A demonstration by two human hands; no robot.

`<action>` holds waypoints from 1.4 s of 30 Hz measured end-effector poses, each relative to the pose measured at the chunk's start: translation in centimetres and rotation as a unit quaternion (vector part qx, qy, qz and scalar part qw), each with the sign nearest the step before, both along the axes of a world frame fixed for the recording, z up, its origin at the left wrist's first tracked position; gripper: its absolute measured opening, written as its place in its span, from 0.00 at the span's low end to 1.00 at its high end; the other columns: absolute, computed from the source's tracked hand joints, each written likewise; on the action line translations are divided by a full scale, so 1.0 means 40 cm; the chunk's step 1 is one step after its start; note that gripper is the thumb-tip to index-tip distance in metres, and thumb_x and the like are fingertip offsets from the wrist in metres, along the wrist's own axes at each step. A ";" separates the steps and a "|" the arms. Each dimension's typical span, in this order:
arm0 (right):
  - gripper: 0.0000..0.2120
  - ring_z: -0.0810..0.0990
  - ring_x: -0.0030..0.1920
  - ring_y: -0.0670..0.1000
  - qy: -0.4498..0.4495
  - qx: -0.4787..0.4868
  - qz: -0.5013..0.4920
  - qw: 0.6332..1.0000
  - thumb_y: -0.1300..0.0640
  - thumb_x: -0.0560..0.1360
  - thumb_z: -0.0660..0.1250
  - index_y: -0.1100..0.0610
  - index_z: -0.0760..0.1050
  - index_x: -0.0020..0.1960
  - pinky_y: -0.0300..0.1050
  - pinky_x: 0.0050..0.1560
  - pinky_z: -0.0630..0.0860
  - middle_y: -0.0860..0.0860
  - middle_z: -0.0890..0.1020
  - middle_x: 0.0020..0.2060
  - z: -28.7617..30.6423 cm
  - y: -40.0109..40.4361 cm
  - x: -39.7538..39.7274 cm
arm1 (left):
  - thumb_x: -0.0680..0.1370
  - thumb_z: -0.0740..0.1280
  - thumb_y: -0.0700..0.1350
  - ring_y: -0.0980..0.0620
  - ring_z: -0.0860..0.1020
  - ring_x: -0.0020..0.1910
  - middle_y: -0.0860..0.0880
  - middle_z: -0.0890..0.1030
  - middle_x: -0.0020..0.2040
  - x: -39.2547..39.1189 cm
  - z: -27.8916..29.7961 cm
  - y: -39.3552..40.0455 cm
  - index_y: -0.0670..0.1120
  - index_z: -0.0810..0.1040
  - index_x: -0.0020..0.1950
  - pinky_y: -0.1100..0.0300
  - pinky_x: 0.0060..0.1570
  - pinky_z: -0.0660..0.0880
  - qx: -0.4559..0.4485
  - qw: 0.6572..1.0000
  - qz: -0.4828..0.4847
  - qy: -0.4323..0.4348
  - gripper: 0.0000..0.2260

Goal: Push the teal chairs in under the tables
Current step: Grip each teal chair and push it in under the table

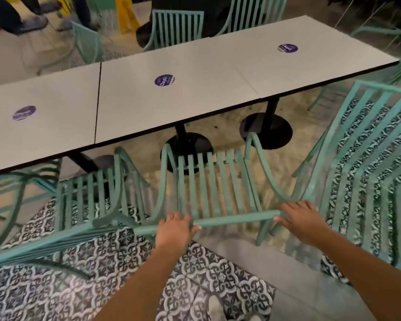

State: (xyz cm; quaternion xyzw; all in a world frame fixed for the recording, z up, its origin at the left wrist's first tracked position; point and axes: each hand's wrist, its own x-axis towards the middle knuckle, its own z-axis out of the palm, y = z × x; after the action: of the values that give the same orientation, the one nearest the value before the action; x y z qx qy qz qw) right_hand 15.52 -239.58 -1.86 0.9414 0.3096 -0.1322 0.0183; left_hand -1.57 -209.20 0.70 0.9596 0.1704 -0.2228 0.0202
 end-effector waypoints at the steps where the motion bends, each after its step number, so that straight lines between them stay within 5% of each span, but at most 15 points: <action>1: 0.58 0.72 0.64 0.52 -0.007 -0.012 -0.006 1.000 0.25 0.57 0.16 0.46 0.70 0.65 0.53 0.67 0.60 0.46 0.76 0.62 -0.005 -0.003 0.006 | 0.81 0.47 0.63 0.44 0.69 0.65 0.45 0.73 0.65 0.006 0.000 -0.005 0.48 0.69 0.65 0.47 0.64 0.68 -0.002 1.000 0.005 0.002 0.24; 7: 0.58 0.66 0.69 0.50 0.012 -0.046 -0.039 0.998 0.23 0.54 0.19 0.43 0.66 0.69 0.56 0.70 0.57 0.45 0.71 0.66 -0.004 -0.034 0.094 | 0.82 0.47 0.62 0.44 0.68 0.67 0.44 0.72 0.67 0.050 -0.001 -0.065 0.48 0.67 0.69 0.47 0.65 0.67 0.004 1.000 0.016 -0.007 0.25; 13: 0.24 0.63 0.70 0.48 0.041 -0.055 -0.044 0.997 0.35 0.78 0.49 0.44 0.65 0.69 0.62 0.71 0.55 0.45 0.69 0.66 0.013 -0.049 0.135 | 0.82 0.46 0.62 0.44 0.68 0.67 0.44 0.71 0.67 0.090 -0.009 -0.098 0.49 0.67 0.69 0.45 0.66 0.66 -0.002 0.999 0.036 -0.005 0.25; 24: 0.25 0.58 0.72 0.51 0.074 -0.038 -0.033 0.996 0.37 0.79 0.49 0.47 0.64 0.70 0.66 0.71 0.52 0.48 0.67 0.68 0.028 -0.078 0.287 | 0.81 0.46 0.64 0.45 0.69 0.65 0.46 0.72 0.66 0.190 -0.015 -0.173 0.50 0.68 0.67 0.49 0.63 0.67 0.021 0.997 0.072 -0.020 0.24; 27: 0.27 0.58 0.73 0.53 0.067 0.001 -0.045 0.997 0.35 0.78 0.53 0.47 0.65 0.71 0.63 0.72 0.52 0.50 0.65 0.71 0.018 -0.095 0.302 | 0.79 0.47 0.67 0.46 0.68 0.66 0.46 0.72 0.65 0.190 -0.028 -0.175 0.50 0.72 0.65 0.46 0.67 0.65 -0.043 0.980 0.179 -0.082 0.28; 29: 0.30 0.60 0.73 0.58 0.059 0.169 -0.146 0.973 0.37 0.76 0.60 0.51 0.65 0.73 0.60 0.71 0.56 0.55 0.63 0.73 0.017 -0.098 0.289 | 0.79 0.50 0.67 0.43 0.67 0.67 0.44 0.70 0.67 0.186 -0.037 -0.148 0.49 0.72 0.66 0.42 0.70 0.62 -0.072 0.927 0.330 -0.164 0.28; 30: 0.32 0.62 0.72 0.60 0.061 0.276 -0.245 0.927 0.39 0.75 0.63 0.54 0.64 0.73 0.60 0.70 0.61 0.57 0.63 0.73 0.014 -0.097 0.280 | 0.79 0.53 0.66 0.41 0.67 0.68 0.42 0.69 0.68 0.175 -0.049 -0.125 0.47 0.70 0.68 0.41 0.70 0.62 -0.071 0.889 0.406 -0.197 0.28; 32: 0.35 0.66 0.70 0.62 0.152 0.437 -0.472 0.751 0.42 0.74 0.68 0.56 0.60 0.74 0.60 0.68 0.66 0.59 0.65 0.72 0.006 -0.095 0.274 | 0.78 0.61 0.61 0.38 0.71 0.63 0.40 0.69 0.67 0.140 -0.063 -0.082 0.45 0.68 0.70 0.39 0.63 0.71 -0.110 0.784 0.562 -0.242 0.27; 34: 0.30 0.70 0.66 0.59 0.319 0.499 -0.587 0.552 0.45 0.76 0.67 0.56 0.62 0.72 0.59 0.65 0.68 0.58 0.68 0.67 -0.020 -0.084 0.281 | 0.78 0.66 0.53 0.37 0.76 0.57 0.38 0.71 0.64 0.109 -0.062 -0.068 0.43 0.67 0.69 0.40 0.55 0.77 -0.255 0.608 0.698 -0.279 0.24; 35: 0.24 0.73 0.60 0.57 0.386 0.509 -0.586 0.498 0.47 0.77 0.65 0.56 0.65 0.68 0.56 0.63 0.70 0.56 0.69 0.63 -0.021 -0.072 0.285 | 0.79 0.66 0.50 0.37 0.77 0.55 0.38 0.72 0.61 0.101 -0.056 -0.075 0.42 0.68 0.67 0.39 0.53 0.78 -0.345 0.513 0.736 -0.276 0.21; 36: 0.16 0.75 0.53 0.53 0.417 0.521 -0.575 0.473 0.50 0.79 0.63 0.56 0.69 0.63 0.52 0.58 0.71 0.56 0.70 0.61 -0.023 -0.060 0.293 | 0.80 0.66 0.48 0.36 0.77 0.55 0.37 0.73 0.58 0.097 -0.049 -0.086 0.42 0.70 0.64 0.39 0.52 0.79 -0.435 0.423 0.747 -0.271 0.17; 38: 0.05 0.74 0.42 0.51 0.416 0.535 -0.574 0.460 0.56 0.81 0.60 0.57 0.72 0.50 0.48 0.49 0.72 0.57 0.73 0.57 -0.024 -0.032 0.316 | 0.81 0.64 0.46 0.37 0.78 0.55 0.35 0.75 0.55 0.109 -0.031 -0.099 0.39 0.71 0.62 0.41 0.49 0.80 -0.533 0.313 0.734 -0.280 0.14; 40: 0.07 0.74 0.40 0.52 0.405 0.532 -0.585 0.459 0.59 0.81 0.59 0.56 0.70 0.44 0.49 0.48 0.72 0.58 0.73 0.55 -0.029 -0.015 0.338 | 0.82 0.61 0.43 0.36 0.77 0.59 0.34 0.75 0.60 0.133 -0.026 -0.102 0.37 0.69 0.66 0.42 0.55 0.78 -0.557 0.250 0.730 -0.306 0.15; 42: 0.06 0.75 0.41 0.53 0.412 0.546 -0.592 0.428 0.60 0.81 0.59 0.57 0.70 0.45 0.50 0.48 0.73 0.59 0.73 0.57 -0.029 -0.010 0.359 | 0.83 0.60 0.41 0.35 0.75 0.62 0.33 0.73 0.64 0.156 -0.018 -0.098 0.36 0.67 0.69 0.41 0.62 0.74 -0.565 0.225 0.730 -0.313 0.16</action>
State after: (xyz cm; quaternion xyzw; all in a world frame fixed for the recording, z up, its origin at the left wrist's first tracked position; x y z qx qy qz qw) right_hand 29.89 -239.97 -3.02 0.5415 -0.3447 -0.2860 -0.7114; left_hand 4.66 -213.13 -0.04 0.1494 0.6061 0.1684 0.7628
